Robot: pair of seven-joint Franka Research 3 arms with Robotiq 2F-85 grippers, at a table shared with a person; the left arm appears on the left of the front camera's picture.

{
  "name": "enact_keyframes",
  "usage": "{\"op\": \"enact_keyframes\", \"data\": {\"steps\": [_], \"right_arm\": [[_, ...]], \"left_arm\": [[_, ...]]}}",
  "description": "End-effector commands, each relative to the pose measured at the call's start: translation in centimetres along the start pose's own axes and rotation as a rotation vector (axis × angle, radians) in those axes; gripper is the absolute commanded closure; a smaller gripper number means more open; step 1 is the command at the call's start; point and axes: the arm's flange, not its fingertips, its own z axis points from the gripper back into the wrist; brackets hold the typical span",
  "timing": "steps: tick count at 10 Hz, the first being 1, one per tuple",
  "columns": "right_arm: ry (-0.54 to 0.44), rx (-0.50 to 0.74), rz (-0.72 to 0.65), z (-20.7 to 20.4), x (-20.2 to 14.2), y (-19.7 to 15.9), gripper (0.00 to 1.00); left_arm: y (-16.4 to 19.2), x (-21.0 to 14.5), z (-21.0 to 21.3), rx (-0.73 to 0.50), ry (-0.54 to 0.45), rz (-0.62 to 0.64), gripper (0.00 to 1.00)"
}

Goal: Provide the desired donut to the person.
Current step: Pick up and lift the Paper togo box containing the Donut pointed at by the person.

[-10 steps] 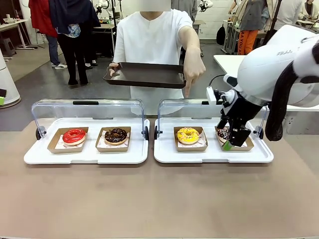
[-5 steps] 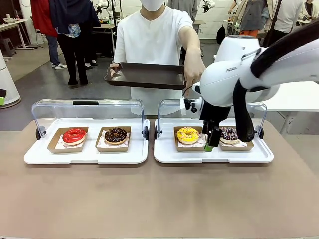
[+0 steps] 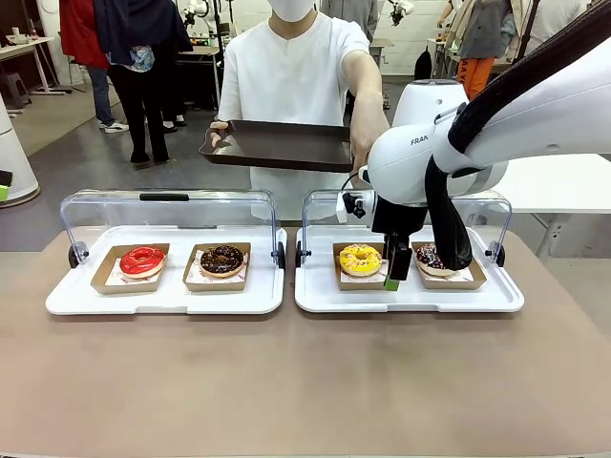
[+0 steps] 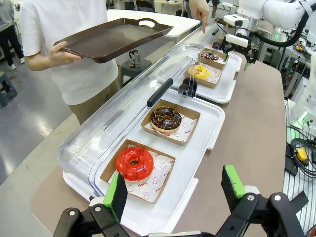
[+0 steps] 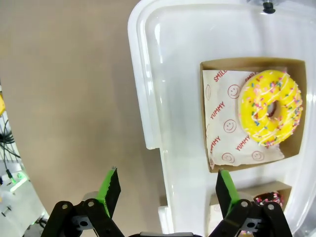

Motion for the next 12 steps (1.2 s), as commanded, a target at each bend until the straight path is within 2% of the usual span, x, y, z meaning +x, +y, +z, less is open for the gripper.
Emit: {"op": "enact_keyframes", "data": {"steps": [1,4,9,12], "right_arm": [[-0.007,-0.002,0.012,0.4,-0.3,0.7,0.00],[-0.003,-0.008,0.005,0.5,0.2,0.2,0.00],[-0.051,0.029,0.133,-2.5,-0.4,-3.9,0.00],[-0.034,0.026,0.125,-4.2,-0.8,-5.4,0.00]], "left_arm": [[-0.1,0.0,0.0,-0.002,-0.014,-0.001,0.00],[-0.1,0.0,0.0,-0.002,-0.014,-0.001,0.00],[-0.1,0.0,0.0,-0.002,-0.014,-0.001,0.00],[-0.1,0.0,0.0,-0.002,-0.014,-0.001,0.00]]}}
